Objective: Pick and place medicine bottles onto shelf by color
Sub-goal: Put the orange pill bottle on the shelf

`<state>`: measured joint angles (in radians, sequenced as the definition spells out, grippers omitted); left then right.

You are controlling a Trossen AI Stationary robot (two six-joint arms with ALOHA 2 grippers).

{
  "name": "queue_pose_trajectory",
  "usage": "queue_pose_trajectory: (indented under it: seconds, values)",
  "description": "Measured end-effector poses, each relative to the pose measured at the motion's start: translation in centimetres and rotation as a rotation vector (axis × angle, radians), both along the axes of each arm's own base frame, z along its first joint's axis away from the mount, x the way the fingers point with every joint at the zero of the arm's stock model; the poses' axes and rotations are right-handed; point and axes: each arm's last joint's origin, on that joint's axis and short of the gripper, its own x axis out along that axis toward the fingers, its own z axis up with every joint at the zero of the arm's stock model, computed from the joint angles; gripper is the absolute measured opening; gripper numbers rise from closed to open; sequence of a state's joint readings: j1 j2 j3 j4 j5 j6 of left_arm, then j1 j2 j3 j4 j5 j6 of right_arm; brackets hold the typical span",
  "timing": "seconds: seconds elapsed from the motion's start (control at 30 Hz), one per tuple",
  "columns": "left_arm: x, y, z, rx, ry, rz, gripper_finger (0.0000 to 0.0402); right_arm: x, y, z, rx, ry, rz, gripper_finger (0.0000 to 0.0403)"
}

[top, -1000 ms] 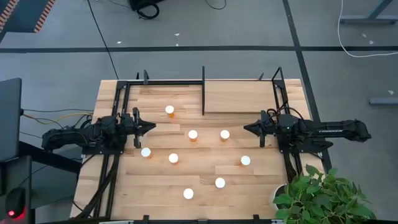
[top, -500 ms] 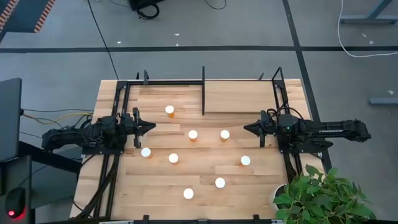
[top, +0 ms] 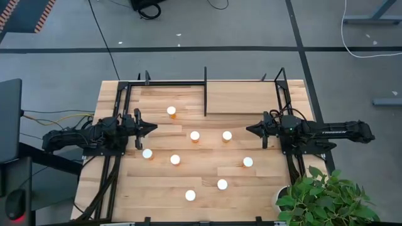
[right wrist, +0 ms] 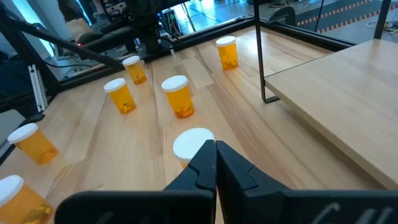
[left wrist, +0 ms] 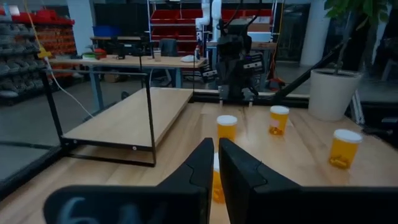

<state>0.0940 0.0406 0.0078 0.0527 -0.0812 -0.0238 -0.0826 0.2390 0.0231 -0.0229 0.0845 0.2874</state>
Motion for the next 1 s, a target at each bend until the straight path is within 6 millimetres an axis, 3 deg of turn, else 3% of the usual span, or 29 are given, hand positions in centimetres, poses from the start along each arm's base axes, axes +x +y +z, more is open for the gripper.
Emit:
queue_pose_trajectory:
  seconds: [0.2, 0.4, 0.6, 0.7, 0.87, 1.0]
  values:
    - [-0.1, 0.0, 0.9, -0.138, -0.087, -0.005, 0.0040, 0.0, 0.0, 0.0, 0.000, 0.000, 0.000, 0.0006]
    - [-0.9, 0.2, 5.3, -0.213, -0.214, 0.019, 0.0033, 0.0, 0.0, 0.0, 0.000, 0.000, 0.000, 0.0006]
    - [-0.5, 1.0, 11.1, -0.125, -0.253, 0.177, 0.0028, 0.0, 0.0, 0.0, 0.000, 0.000, 0.000, 0.0006]
    - [1.2, 1.4, 13.3, -0.189, -0.115, 0.202, 0.0033, 0.0, 0.0, 0.0, -0.014, 0.002, 0.003, 0.0006]
    - [5.4, 2.2, 15.0, -0.363, 0.194, 0.251, 0.0040, 0.0, 0.0, 0.1, -0.082, 0.003, 0.020, 0.0006]
    - [8.6, 2.7, 16.9, -0.493, 0.195, 0.274, 0.0038, 0.1, 0.0, 0.3, 0.083, -0.055, -0.022, 0.0006]
